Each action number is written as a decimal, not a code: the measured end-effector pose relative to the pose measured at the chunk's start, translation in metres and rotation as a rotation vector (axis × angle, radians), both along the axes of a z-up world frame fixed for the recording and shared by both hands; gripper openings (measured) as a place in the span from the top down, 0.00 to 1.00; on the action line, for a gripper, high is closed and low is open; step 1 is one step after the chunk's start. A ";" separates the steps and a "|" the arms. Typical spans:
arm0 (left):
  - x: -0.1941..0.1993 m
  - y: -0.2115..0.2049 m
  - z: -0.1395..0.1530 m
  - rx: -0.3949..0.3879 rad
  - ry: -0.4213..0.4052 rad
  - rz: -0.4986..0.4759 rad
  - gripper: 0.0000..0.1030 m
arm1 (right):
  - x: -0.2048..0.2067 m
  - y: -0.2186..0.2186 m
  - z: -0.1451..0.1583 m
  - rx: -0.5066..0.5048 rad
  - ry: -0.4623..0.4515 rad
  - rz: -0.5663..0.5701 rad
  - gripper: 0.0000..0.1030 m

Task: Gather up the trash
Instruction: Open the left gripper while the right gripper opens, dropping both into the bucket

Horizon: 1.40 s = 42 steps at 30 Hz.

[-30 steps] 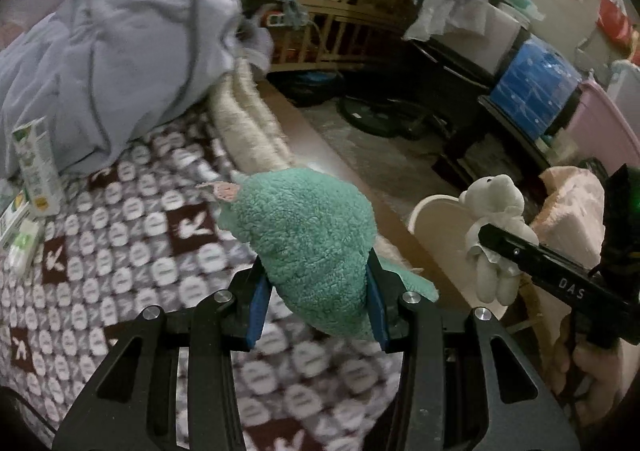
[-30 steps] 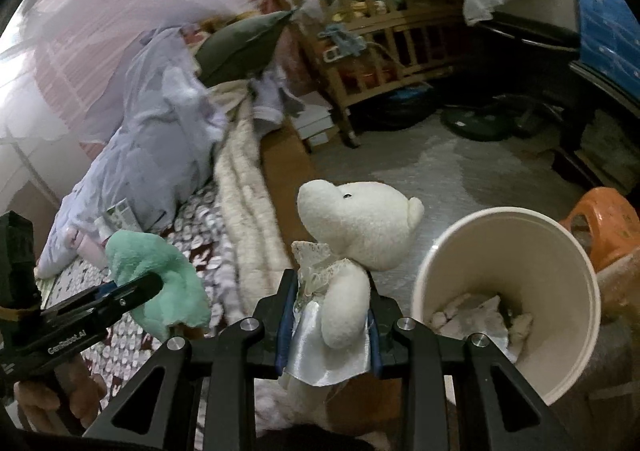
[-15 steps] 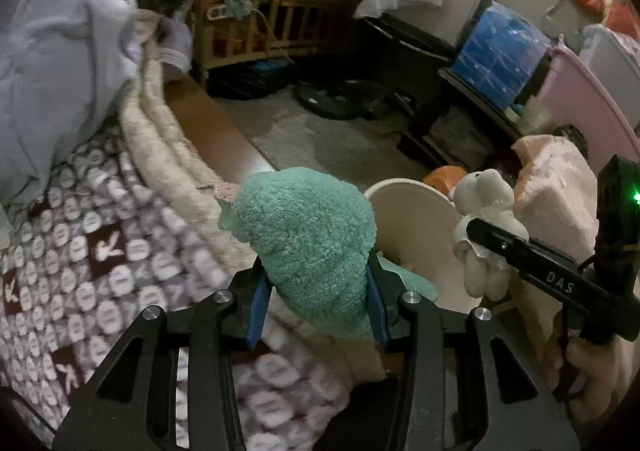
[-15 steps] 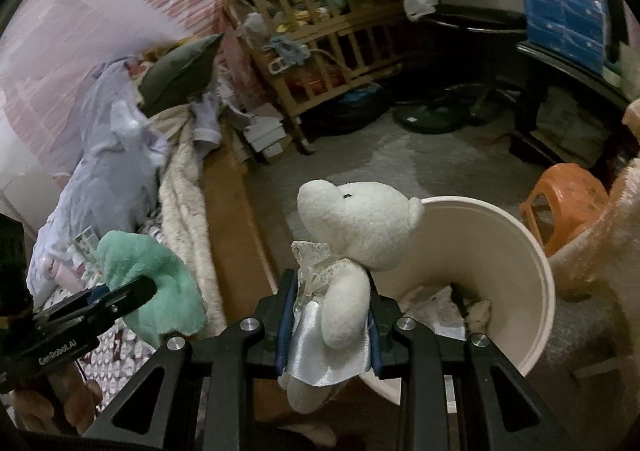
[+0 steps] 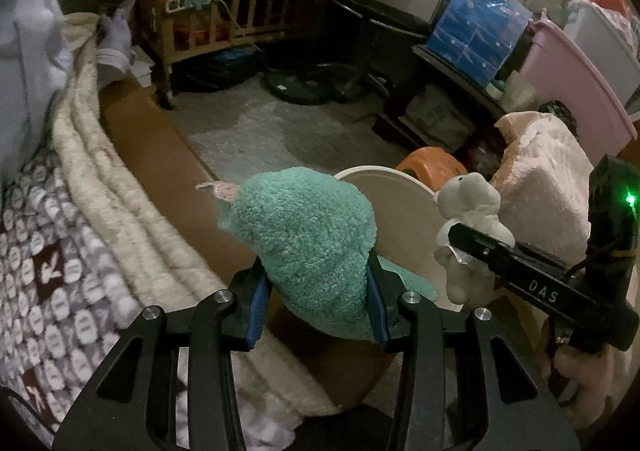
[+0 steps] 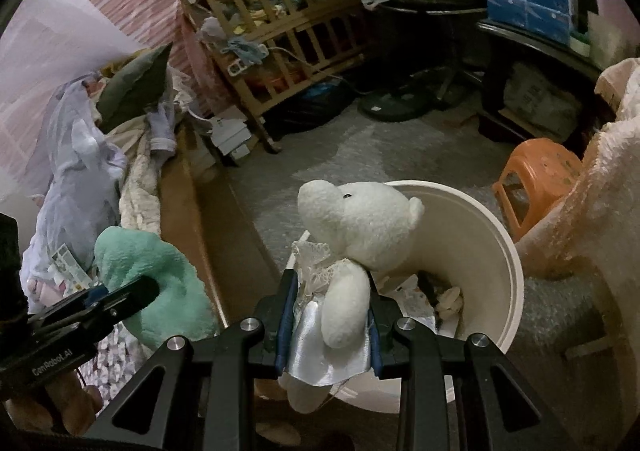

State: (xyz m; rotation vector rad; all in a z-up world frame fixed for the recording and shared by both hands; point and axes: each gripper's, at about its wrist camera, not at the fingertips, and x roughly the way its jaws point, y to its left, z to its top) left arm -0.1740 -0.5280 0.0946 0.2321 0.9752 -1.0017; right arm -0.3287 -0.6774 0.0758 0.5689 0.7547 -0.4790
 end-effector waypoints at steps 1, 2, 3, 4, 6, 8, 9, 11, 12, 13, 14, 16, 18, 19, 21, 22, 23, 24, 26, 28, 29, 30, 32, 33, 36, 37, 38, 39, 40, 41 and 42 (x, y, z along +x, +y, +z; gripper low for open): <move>-0.001 -0.004 -0.001 0.000 0.002 -0.003 0.62 | -0.001 -0.002 -0.001 0.003 0.002 -0.003 0.72; -0.001 -0.009 -0.002 -0.003 0.007 -0.009 0.62 | -0.001 -0.003 -0.003 0.005 0.003 -0.006 0.72; 0.000 -0.012 -0.003 -0.009 0.013 -0.015 0.62 | -0.001 -0.004 -0.004 0.007 0.005 -0.010 0.72; 0.000 -0.015 -0.004 -0.011 0.017 -0.020 0.62 | -0.001 -0.006 -0.006 0.011 0.007 -0.016 0.72; 0.001 -0.020 -0.006 -0.014 0.023 -0.024 0.62 | -0.004 -0.010 -0.009 0.021 0.011 -0.027 0.72; 0.001 -0.025 -0.008 -0.017 0.029 -0.029 0.61 | -0.005 -0.013 -0.013 0.034 0.011 -0.038 0.72; 0.001 -0.028 -0.009 -0.015 0.031 -0.032 0.61 | -0.006 -0.015 -0.015 0.038 0.014 -0.041 0.72; 0.000 -0.033 -0.012 -0.012 0.034 -0.041 0.61 | -0.007 -0.017 -0.019 0.044 0.024 -0.043 0.72; -0.001 -0.034 -0.014 -0.009 0.032 -0.044 0.61 | -0.007 -0.019 -0.021 0.048 0.027 -0.044 0.72; -0.002 -0.036 -0.015 -0.005 0.030 -0.047 0.61 | -0.007 -0.020 -0.022 0.051 0.029 -0.046 0.72; -0.003 -0.038 -0.016 -0.003 0.030 -0.052 0.61 | -0.007 -0.021 -0.024 0.054 0.032 -0.048 0.72; -0.003 -0.040 -0.018 0.002 0.032 -0.058 0.61 | -0.007 -0.022 -0.027 0.058 0.038 -0.050 0.72; -0.003 -0.041 -0.020 0.007 0.033 -0.063 0.61 | -0.007 -0.023 -0.029 0.060 0.043 -0.053 0.72; -0.003 -0.042 -0.021 0.007 0.033 -0.064 0.60 | -0.007 -0.023 -0.030 0.060 0.046 -0.055 0.72; -0.003 -0.043 -0.022 0.005 0.034 -0.068 0.59 | -0.008 -0.024 -0.032 0.056 0.055 -0.068 0.72; -0.003 -0.043 -0.023 0.003 0.037 -0.069 0.57 | -0.008 -0.025 -0.033 0.053 0.061 -0.073 0.72; -0.002 -0.043 -0.023 0.000 0.041 -0.070 0.56 | -0.008 -0.026 -0.033 0.050 0.068 -0.080 0.71; -0.001 -0.043 -0.023 -0.005 0.044 -0.073 0.55 | -0.008 -0.027 -0.034 0.049 0.073 -0.086 0.65; -0.002 -0.043 -0.024 -0.004 0.038 -0.078 0.52 | -0.009 -0.028 -0.035 0.053 0.071 -0.096 0.57; -0.002 -0.041 -0.024 -0.008 0.038 -0.086 0.49 | -0.010 -0.028 -0.036 0.060 0.068 -0.097 0.57; -0.001 -0.040 -0.024 -0.011 0.040 -0.087 0.48 | -0.009 -0.028 -0.037 0.060 0.071 -0.097 0.57; -0.001 -0.039 -0.024 -0.016 0.041 -0.086 0.46 | -0.009 -0.027 -0.037 0.060 0.073 -0.097 0.57; -0.001 -0.036 -0.024 -0.020 0.038 -0.082 0.43 | -0.008 -0.027 -0.038 0.066 0.076 -0.093 0.57; 0.000 -0.034 -0.024 -0.020 0.037 -0.079 0.43 | -0.008 -0.026 -0.038 0.070 0.076 -0.092 0.57; 0.000 -0.031 -0.024 -0.015 0.035 -0.075 0.43 | -0.008 -0.026 -0.041 0.079 0.081 -0.094 0.57; 0.001 -0.030 -0.024 -0.013 0.034 -0.073 0.43 | -0.008 -0.025 -0.041 0.083 0.083 -0.092 0.57; 0.001 -0.029 -0.024 -0.012 0.033 -0.071 0.43 | -0.007 -0.025 -0.042 0.086 0.085 -0.091 0.57; 0.001 -0.027 -0.024 -0.010 0.032 -0.068 0.43 | -0.007 -0.024 -0.042 0.087 0.086 -0.090 0.57; 0.001 -0.025 -0.024 -0.007 0.031 -0.064 0.43 | -0.006 -0.023 -0.042 0.086 0.087 -0.089 0.57; 0.002 -0.024 -0.024 -0.005 0.029 -0.062 0.43 | -0.006 -0.022 -0.042 0.085 0.087 -0.088 0.57; 0.002 -0.022 -0.024 -0.003 0.026 -0.058 0.43 | -0.005 -0.021 -0.041 0.085 0.087 -0.085 0.56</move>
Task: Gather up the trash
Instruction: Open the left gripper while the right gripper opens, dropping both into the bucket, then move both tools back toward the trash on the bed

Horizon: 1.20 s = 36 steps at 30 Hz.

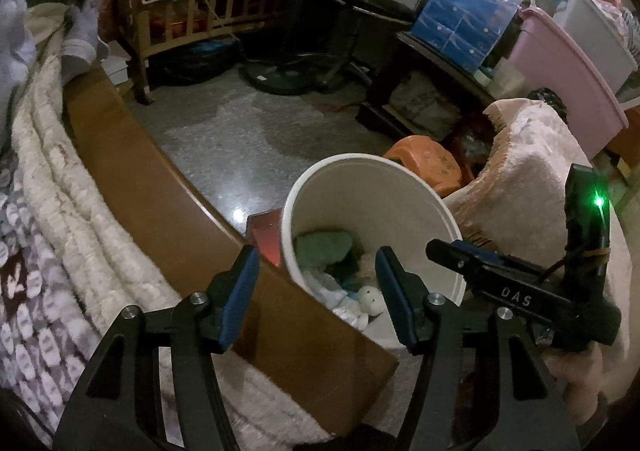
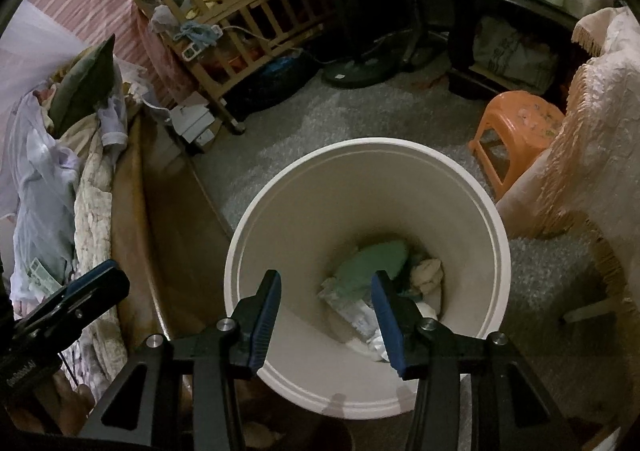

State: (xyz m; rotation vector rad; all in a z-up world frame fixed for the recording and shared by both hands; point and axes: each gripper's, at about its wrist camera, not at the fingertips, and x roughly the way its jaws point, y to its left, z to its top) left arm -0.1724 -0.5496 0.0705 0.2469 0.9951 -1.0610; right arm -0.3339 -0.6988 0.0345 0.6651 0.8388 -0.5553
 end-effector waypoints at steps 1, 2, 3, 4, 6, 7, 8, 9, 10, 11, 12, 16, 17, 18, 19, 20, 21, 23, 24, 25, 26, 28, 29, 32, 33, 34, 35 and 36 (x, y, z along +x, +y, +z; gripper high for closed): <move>0.000 0.001 0.000 0.002 -0.003 0.004 0.43 | 0.001 0.001 0.000 0.000 0.000 0.003 0.56; 0.001 0.003 0.000 0.004 -0.006 0.009 0.43 | 0.001 0.001 0.000 -0.001 -0.001 0.006 0.56; 0.001 0.005 0.001 0.007 -0.009 0.016 0.43 | 0.001 0.003 0.001 -0.003 -0.001 0.010 0.56; 0.002 0.008 0.001 0.009 -0.012 0.023 0.43 | 0.002 0.004 0.001 -0.003 0.000 0.013 0.56; 0.003 0.013 0.003 0.010 -0.016 0.038 0.43 | 0.005 0.008 0.002 -0.003 0.001 0.020 0.56; 0.004 0.016 0.004 0.010 -0.019 0.047 0.43 | 0.006 0.009 0.002 -0.005 0.001 0.025 0.56; 0.006 0.020 0.005 0.011 -0.023 0.060 0.43 | 0.007 0.011 0.003 -0.008 0.001 0.030 0.56; 0.007 0.024 0.006 0.013 -0.026 0.072 0.43 | 0.008 0.014 0.004 -0.011 0.001 0.033 0.56; 0.008 0.026 0.006 0.013 -0.028 0.079 0.43 | 0.009 0.017 0.006 -0.015 0.001 0.039 0.56; 0.010 0.031 0.007 0.014 -0.031 0.089 0.43 | 0.011 0.020 0.008 -0.019 -0.001 0.044 0.56; 0.012 0.036 0.008 0.015 -0.038 0.102 0.43 | 0.012 0.022 0.009 -0.021 -0.002 0.047 0.56; 0.020 0.060 0.011 0.026 -0.067 0.154 0.43 | 0.022 0.036 0.018 -0.040 -0.007 0.076 0.56; 0.022 0.065 0.011 0.029 -0.071 0.162 0.43 | 0.025 0.041 0.020 -0.043 -0.010 0.086 0.56; 0.025 0.072 0.011 0.034 -0.076 0.179 0.43 | 0.029 0.045 0.022 -0.047 -0.013 0.097 0.56; 0.029 0.081 0.010 0.040 -0.081 0.198 0.43 | 0.033 0.051 0.024 -0.052 -0.014 0.111 0.55; 0.030 0.085 0.010 0.044 -0.082 0.210 0.43 | 0.039 0.058 0.027 -0.058 -0.016 0.126 0.55; 0.034 0.094 0.009 0.050 -0.083 0.229 0.43 | 0.042 0.062 0.028 -0.061 -0.018 0.137 0.54; 0.039 0.107 0.008 0.055 -0.083 0.257 0.43 | 0.052 0.075 0.032 -0.066 -0.025 0.169 0.53; 0.042 0.116 0.008 0.061 -0.087 0.276 0.43 | 0.056 0.080 0.033 -0.067 -0.028 0.181 0.52; 0.046 0.125 0.008 0.066 -0.094 0.295 0.43 | 0.061 0.086 0.034 -0.069 -0.031 0.197 0.52; 0.047 0.131 0.007 0.067 -0.097 0.305 0.43 | 0.066 0.092 0.035 -0.072 -0.034 0.213 0.51; 0.053 0.149 0.006 0.076 -0.101 0.342 0.43 | 0.078 0.109 0.036 -0.073 -0.037 0.254 0.51; 0.054 0.155 0.007 0.078 -0.102 0.354 0.43 | 0.082 0.114 0.036 -0.073 -0.038 0.267 0.51; 0.063 0.179 0.006 0.084 -0.101 0.404 0.43 | 0.098 0.137 0.037 -0.076 -0.039 0.323 0.50; 0.065 0.184 0.007 0.087 -0.101 0.416 0.43 | 0.104 0.145 0.037 -0.074 -0.040 0.341 0.50; 0.067 0.189 0.007 0.090 -0.102 0.429 0.43 | 0.109 0.151 0.036 -0.073 -0.041 0.355 0.50; 0.069 0.197 0.006 0.094 -0.104 0.444 0.43 | 0.114 0.159 0.036 -0.073 -0.041 0.373 0.50; 0.071 0.206 0.006 0.097 -0.106 0.461 0.43 | 0.121 0.169 0.036 -0.075 -0.041 0.397 0.50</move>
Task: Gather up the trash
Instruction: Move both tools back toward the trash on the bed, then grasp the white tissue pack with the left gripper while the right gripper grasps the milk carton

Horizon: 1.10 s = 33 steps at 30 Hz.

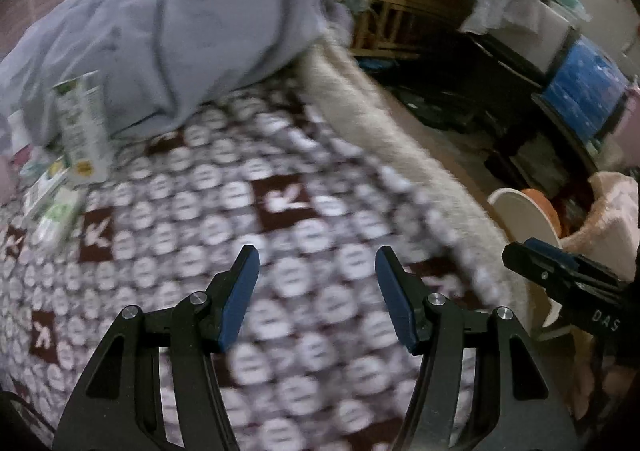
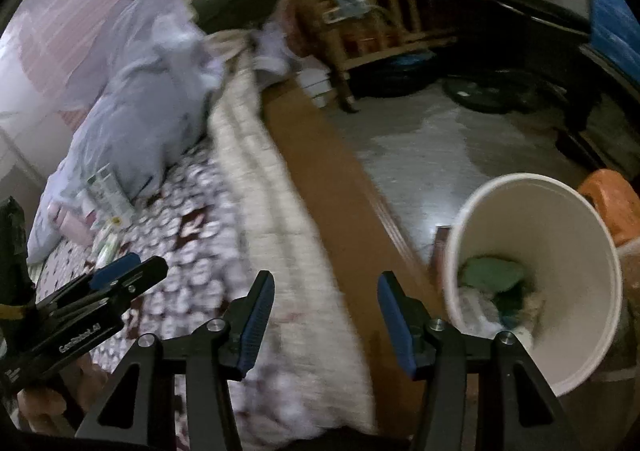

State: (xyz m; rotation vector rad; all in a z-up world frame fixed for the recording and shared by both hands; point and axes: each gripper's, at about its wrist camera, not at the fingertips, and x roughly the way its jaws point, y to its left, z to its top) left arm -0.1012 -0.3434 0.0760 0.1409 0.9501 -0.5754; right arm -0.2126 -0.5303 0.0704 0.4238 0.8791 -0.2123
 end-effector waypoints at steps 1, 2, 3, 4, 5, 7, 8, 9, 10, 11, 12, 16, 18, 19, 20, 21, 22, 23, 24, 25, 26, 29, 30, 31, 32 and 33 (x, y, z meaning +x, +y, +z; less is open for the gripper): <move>0.002 0.009 -0.001 0.003 -0.002 0.018 0.43 | 0.005 0.007 0.000 -0.002 0.000 0.017 0.49; 0.004 0.014 -0.001 0.006 -0.002 0.028 0.43 | 0.011 0.015 0.000 -0.005 0.000 0.039 0.49; 0.007 0.026 -0.002 0.010 -0.001 0.050 0.43 | 0.016 0.021 0.000 -0.007 0.000 0.053 0.48; 0.009 0.032 -0.003 0.012 0.000 0.061 0.43 | 0.022 0.029 0.000 -0.009 0.002 0.073 0.48; 0.012 0.044 -0.004 0.015 0.003 0.084 0.43 | 0.028 0.038 -0.001 -0.010 0.004 0.092 0.48; 0.017 0.065 -0.007 0.019 0.008 0.118 0.43 | 0.037 0.052 -0.002 -0.011 0.005 0.125 0.47; 0.019 0.072 -0.008 0.019 0.010 0.129 0.43 | 0.041 0.058 -0.002 -0.011 0.006 0.137 0.47; 0.023 0.086 -0.010 0.018 0.016 0.150 0.43 | 0.046 0.065 -0.003 -0.011 0.010 0.151 0.46; 0.024 0.094 -0.010 0.017 0.018 0.162 0.43 | 0.052 0.074 -0.005 -0.013 0.016 0.172 0.45; 0.029 0.105 -0.012 0.014 0.023 0.178 0.43 | 0.056 0.079 -0.006 -0.013 0.019 0.185 0.45; 0.035 0.121 -0.013 0.007 0.030 0.200 0.43 | 0.060 0.085 -0.007 -0.012 0.023 0.201 0.45; 0.054 0.160 -0.019 0.001 0.060 0.252 0.42 | 0.078 0.110 -0.015 -0.009 0.041 0.254 0.44; 0.068 0.177 -0.026 0.008 0.093 0.254 0.42 | 0.084 0.119 -0.019 -0.010 0.050 0.271 0.44; 0.074 0.184 -0.028 0.009 0.098 0.262 0.42 | 0.089 0.125 -0.021 -0.010 0.056 0.281 0.44; 0.080 0.192 -0.030 0.013 0.097 0.275 0.42 | 0.094 0.131 -0.024 -0.010 0.062 0.291 0.43; 0.088 0.201 -0.033 0.021 0.092 0.290 0.42 | 0.096 0.134 -0.025 -0.010 0.066 0.298 0.43; 0.092 0.205 -0.034 0.024 0.088 0.295 0.42 | 0.101 0.138 -0.027 -0.011 0.072 0.308 0.43; 0.098 0.209 -0.036 0.030 0.079 0.299 0.42 | 0.105 0.143 -0.029 -0.012 0.076 0.318 0.43; 0.105 0.213 -0.038 0.042 0.065 0.300 0.42 | 0.109 0.147 -0.030 -0.013 0.079 0.325 0.42; 0.110 0.215 -0.039 0.049 0.056 0.297 0.42 | 0.112 0.149 -0.031 -0.013 0.082 0.331 0.42; 0.114 0.216 -0.041 0.058 0.045 0.290 0.42 | 0.116 0.152 -0.033 -0.012 0.085 0.336 0.42; 0.126 0.213 -0.044 0.090 0.012 0.258 0.42 | 0.126 0.156 -0.035 -0.010 0.089 0.341 0.41; 0.130 0.211 -0.046 0.095 0.012 0.243 0.42 | 0.128 0.157 -0.035 -0.010 0.090 0.341 0.41; 0.133 0.209 -0.049 0.096 0.016 0.229 0.42 | 0.132 0.158 -0.036 -0.010 0.092 0.341 0.41; 0.137 0.207 -0.050 0.098 0.021 0.218 0.42 | 0.135 0.160 -0.036 -0.009 0.093 0.342 0.41; 0.141 0.204 -0.053 0.113 0.021 0.212 0.42 | 0.138 0.161 -0.036 -0.009 0.094 0.345 0.41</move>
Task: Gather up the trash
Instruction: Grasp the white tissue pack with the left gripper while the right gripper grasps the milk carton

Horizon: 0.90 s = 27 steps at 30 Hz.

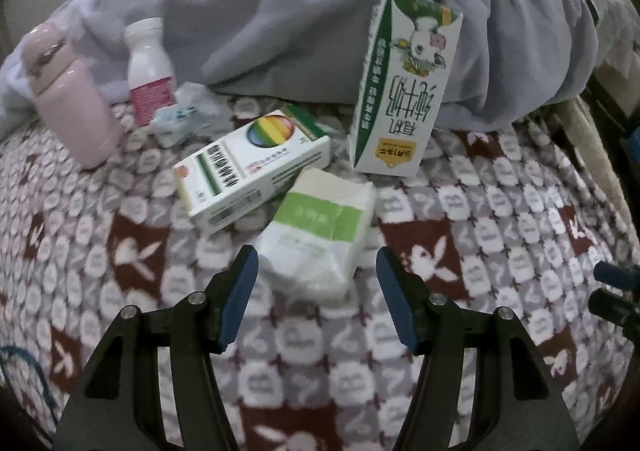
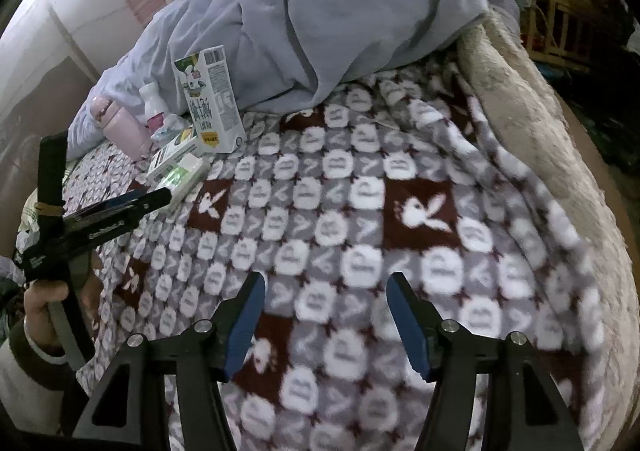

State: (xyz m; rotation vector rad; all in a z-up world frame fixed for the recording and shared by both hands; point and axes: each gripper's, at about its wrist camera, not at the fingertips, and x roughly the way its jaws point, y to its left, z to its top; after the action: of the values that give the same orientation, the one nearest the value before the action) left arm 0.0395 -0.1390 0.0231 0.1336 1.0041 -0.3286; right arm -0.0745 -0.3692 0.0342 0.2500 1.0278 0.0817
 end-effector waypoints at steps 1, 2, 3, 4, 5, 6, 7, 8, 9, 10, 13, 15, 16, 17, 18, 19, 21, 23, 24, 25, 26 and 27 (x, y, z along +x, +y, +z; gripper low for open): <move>0.004 -0.002 -0.003 0.022 0.001 0.001 0.42 | 0.004 0.002 0.000 -0.001 -0.001 0.004 0.40; 0.007 -0.003 -0.006 0.030 0.004 0.002 0.42 | 0.006 0.004 0.000 -0.003 -0.002 0.006 0.40; 0.011 -0.003 -0.008 0.037 0.009 0.007 0.42 | 0.009 0.006 0.001 -0.005 -0.002 0.009 0.40; 0.014 -0.003 -0.010 0.039 0.013 0.011 0.42 | 0.012 0.008 0.001 -0.006 -0.003 0.014 0.40; 0.017 -0.003 -0.012 0.042 0.021 0.016 0.42 | 0.014 0.010 0.001 -0.006 -0.005 0.017 0.40; 0.020 -0.002 -0.014 0.037 0.031 0.022 0.42 | 0.017 0.013 0.001 -0.005 -0.006 0.020 0.39; 0.023 0.000 -0.016 0.024 0.040 0.026 0.42 | 0.022 0.016 0.001 -0.006 -0.005 0.025 0.39; 0.026 0.001 -0.018 0.011 0.048 0.031 0.42 | 0.025 0.019 0.001 -0.006 -0.005 0.028 0.39; 0.031 0.002 -0.019 -0.001 0.055 0.034 0.43 | 0.029 0.022 0.001 -0.004 -0.007 0.033 0.39; 0.032 0.006 -0.019 -0.020 0.062 0.041 0.58 | 0.032 0.025 0.001 -0.001 -0.011 0.036 0.39; 0.037 0.026 -0.016 -0.065 0.094 0.084 0.83 | 0.044 0.033 0.002 0.013 -0.019 0.046 0.39; 0.035 0.040 -0.012 -0.110 0.097 0.099 0.86 | 0.053 0.039 0.003 0.017 -0.022 0.053 0.39; 0.032 0.047 -0.008 -0.117 0.089 0.110 0.87 | 0.060 0.044 0.004 0.022 -0.029 0.059 0.39; 0.030 0.052 -0.006 -0.118 0.084 0.116 0.87 | 0.065 0.048 0.005 0.026 -0.037 0.063 0.39; 0.027 0.058 -0.003 -0.122 0.079 0.124 0.87 | 0.071 0.053 0.005 0.027 -0.044 0.066 0.39; 0.023 0.060 0.000 -0.125 0.078 0.129 0.87 | 0.077 0.059 0.005 0.025 -0.051 0.068 0.39; 0.016 0.065 0.004 -0.122 0.070 0.138 0.87 | 0.092 0.071 0.004 0.022 -0.063 0.067 0.39; 0.010 0.069 0.008 -0.126 0.055 0.139 0.87 | 0.106 0.083 0.003 0.025 -0.078 0.065 0.39; 0.006 0.067 0.011 -0.126 0.050 0.137 0.87 | 0.114 0.089 0.003 0.026 -0.086 0.061 0.39; 0.003 0.066 0.013 -0.128 0.046 0.135 0.87 | 0.121 0.095 0.002 0.026 -0.096 0.056 0.39; 0.001 0.067 0.014 -0.133 0.041 0.132 0.87 | 0.127 0.100 0.001 0.024 -0.108 0.051 0.39; -0.001 0.067 0.016 -0.135 0.038 0.132 0.87 | 0.132 0.105 0.001 0.019 -0.121 0.044 0.39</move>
State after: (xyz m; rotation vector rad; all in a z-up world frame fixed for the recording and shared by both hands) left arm 0.0384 -0.0724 0.0389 -0.0611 1.0194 -0.2779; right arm 0.0577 -0.2645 0.0351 0.2367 0.9126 0.1449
